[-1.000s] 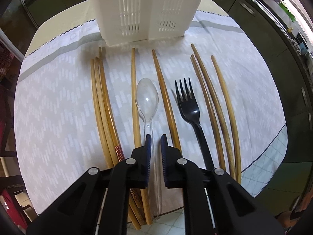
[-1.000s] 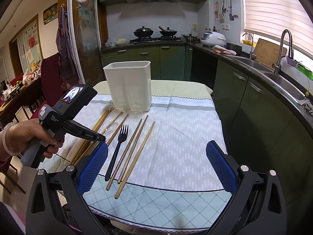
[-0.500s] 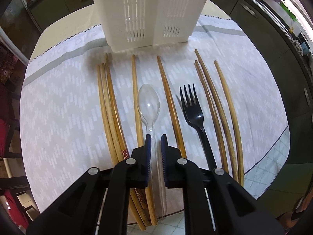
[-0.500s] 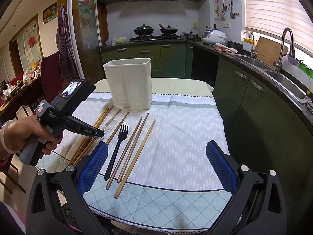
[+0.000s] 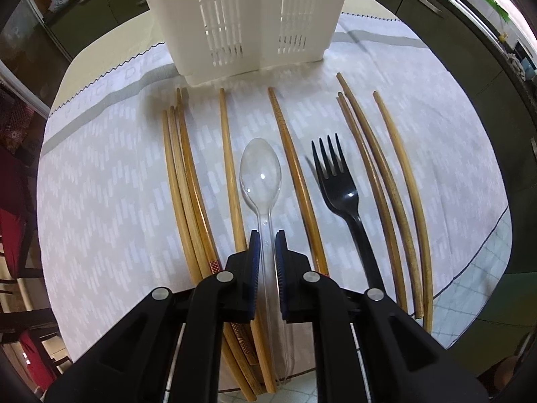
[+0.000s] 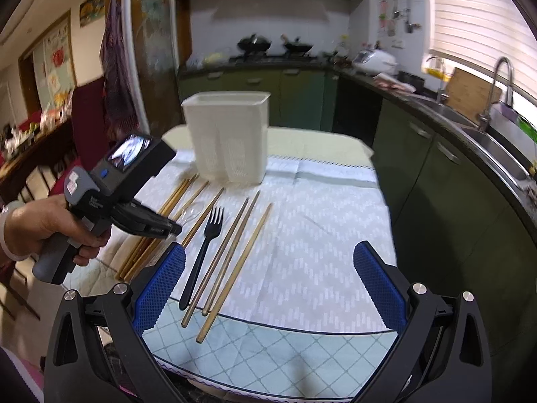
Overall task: Organize utensils
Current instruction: 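Lift the clear spoon with the left tool while the right tool grasps the black fork, then drop the spoon into the white caddy while the right tool carries the fork there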
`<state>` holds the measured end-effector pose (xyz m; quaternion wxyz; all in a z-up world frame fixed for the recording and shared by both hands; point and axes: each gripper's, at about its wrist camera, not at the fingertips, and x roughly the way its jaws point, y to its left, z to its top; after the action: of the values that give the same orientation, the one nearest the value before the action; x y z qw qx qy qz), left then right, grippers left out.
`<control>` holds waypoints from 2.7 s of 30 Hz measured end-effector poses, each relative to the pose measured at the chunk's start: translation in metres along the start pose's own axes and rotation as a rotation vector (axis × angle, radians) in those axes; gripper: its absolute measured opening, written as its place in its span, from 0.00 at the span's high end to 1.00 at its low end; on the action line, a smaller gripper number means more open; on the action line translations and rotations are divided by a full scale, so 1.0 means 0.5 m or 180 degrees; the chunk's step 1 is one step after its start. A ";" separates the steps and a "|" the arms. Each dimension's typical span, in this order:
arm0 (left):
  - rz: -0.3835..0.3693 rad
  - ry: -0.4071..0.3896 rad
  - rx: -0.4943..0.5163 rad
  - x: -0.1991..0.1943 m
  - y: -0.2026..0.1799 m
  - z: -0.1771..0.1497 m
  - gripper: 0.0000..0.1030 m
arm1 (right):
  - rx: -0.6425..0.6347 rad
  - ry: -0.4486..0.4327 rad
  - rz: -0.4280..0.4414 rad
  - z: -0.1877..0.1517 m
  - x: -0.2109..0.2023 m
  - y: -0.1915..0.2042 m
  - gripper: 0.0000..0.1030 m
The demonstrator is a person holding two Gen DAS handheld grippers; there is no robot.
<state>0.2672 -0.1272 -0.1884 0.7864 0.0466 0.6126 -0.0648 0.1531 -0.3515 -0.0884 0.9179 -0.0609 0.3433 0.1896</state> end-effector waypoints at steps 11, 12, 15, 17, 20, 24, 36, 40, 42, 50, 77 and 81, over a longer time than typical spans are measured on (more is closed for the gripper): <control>-0.0284 -0.0287 -0.0115 -0.067 0.036 -0.020 0.91 | -0.0141 0.1230 0.0664 0.067 0.245 0.130 0.24; -0.0299 -0.0321 -0.0113 -0.075 0.040 -0.022 0.91 | -0.0132 0.1325 0.0652 0.070 0.265 0.135 0.32; -0.0343 -0.0385 -0.0109 -0.088 0.060 -0.028 0.92 | -0.0176 0.1541 0.0542 0.070 0.310 0.149 0.61; -0.0366 -0.0426 -0.0098 -0.098 0.071 -0.034 0.92 | -0.0197 0.1679 0.0519 0.067 0.331 0.155 0.61; -0.0438 -0.0462 -0.0106 -0.114 0.086 -0.050 0.92 | -0.0194 0.1808 0.0498 0.064 0.352 0.164 0.61; -0.0493 -0.0521 -0.0092 -0.127 0.088 -0.053 0.92 | -0.0211 0.1931 0.0438 0.059 0.373 0.172 0.65; -0.0548 -0.0766 -0.0009 -0.178 0.079 -0.062 0.92 | -0.0148 0.2156 0.0344 0.070 0.463 0.204 0.77; -0.0567 -0.0888 -0.0015 -0.203 0.077 -0.058 0.92 | -0.0208 0.2009 0.0203 0.069 0.461 0.211 0.90; -0.0558 -0.0946 -0.0010 -0.216 0.075 -0.056 0.92 | -0.0174 0.1928 0.0218 0.066 0.460 0.207 0.91; -0.0622 -0.1413 -0.0052 -0.333 0.085 -0.010 0.92 | 0.0164 0.1240 0.0684 0.102 0.356 0.160 0.91; -0.0145 -0.3132 -0.0269 -0.295 0.132 0.230 0.91 | 0.0670 -0.0396 0.1003 0.320 0.133 0.029 0.91; -0.0186 -0.3027 -0.0211 -0.266 0.128 0.217 0.81 | 0.0686 -0.0620 0.0897 0.375 0.146 0.028 0.91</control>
<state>0.3489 -0.0744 -0.0331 0.9784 -0.0306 0.1875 -0.0815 0.3120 -0.2710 0.0064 0.9123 0.1049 0.2763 0.2833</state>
